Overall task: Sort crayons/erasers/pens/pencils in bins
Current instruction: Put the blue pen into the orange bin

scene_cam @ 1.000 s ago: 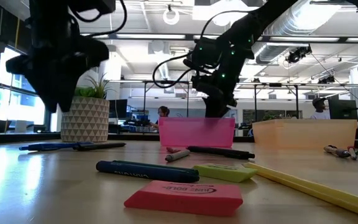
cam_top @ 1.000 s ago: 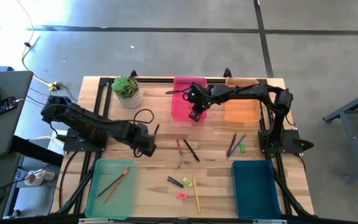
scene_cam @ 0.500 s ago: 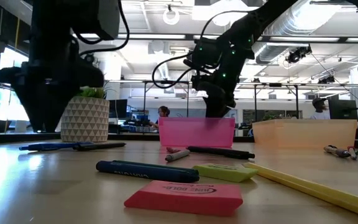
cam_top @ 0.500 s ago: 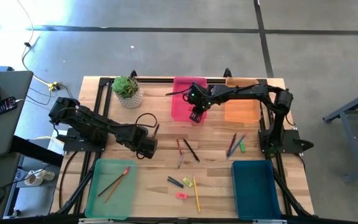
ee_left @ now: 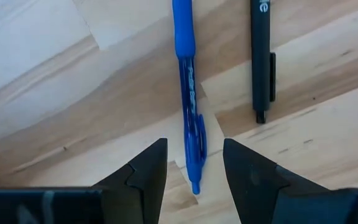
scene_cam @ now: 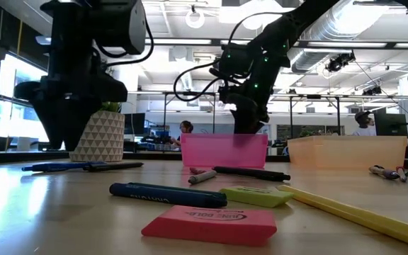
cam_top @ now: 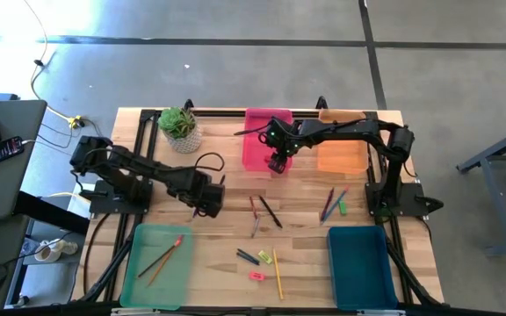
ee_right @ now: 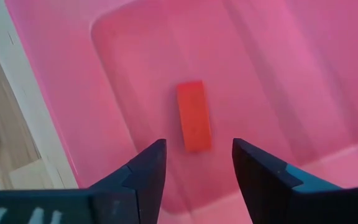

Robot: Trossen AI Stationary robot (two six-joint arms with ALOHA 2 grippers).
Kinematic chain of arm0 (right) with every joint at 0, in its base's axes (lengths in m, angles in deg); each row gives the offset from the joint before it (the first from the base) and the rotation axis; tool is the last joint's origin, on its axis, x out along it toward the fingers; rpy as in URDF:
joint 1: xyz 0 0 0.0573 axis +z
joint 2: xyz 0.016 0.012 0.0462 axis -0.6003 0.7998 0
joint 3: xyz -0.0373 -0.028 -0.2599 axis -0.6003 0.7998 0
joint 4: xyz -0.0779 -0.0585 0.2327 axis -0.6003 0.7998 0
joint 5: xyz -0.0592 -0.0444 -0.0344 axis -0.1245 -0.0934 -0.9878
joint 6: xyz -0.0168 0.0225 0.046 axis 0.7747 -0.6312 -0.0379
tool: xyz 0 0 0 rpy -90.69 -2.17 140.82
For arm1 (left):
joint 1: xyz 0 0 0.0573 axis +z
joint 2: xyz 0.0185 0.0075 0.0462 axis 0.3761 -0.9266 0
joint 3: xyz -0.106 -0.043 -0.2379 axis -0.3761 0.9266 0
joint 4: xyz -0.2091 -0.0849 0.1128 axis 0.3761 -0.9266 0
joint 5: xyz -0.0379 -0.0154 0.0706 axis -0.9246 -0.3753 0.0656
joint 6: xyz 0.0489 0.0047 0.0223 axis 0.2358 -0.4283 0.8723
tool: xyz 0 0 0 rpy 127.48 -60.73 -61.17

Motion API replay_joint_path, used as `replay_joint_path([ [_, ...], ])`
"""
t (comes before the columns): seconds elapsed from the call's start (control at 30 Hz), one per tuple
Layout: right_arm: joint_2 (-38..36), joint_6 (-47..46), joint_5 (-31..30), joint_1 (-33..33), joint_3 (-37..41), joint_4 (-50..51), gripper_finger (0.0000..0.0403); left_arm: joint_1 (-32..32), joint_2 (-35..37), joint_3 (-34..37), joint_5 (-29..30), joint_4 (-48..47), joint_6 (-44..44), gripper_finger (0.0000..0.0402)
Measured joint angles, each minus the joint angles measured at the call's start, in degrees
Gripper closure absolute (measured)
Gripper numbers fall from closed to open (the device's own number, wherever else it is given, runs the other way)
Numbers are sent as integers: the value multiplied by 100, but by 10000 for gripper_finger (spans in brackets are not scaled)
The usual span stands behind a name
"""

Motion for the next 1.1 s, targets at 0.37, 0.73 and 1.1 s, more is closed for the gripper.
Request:
replay_joint_path([
  [0.37, 0, 71, -2, 0, -2, 168, 226, 279, -469, 2, -240, 84, 515, 257],
  [0.73, 0, 260, -54, -2, -281, 742, 226, 379, -890, -19, -536, 133, 826, 258],
  [1.1, -28, 839, -681, -20, -1321, 1855, 226, 358, -898, -15, -548, 249, 949, 356],
])
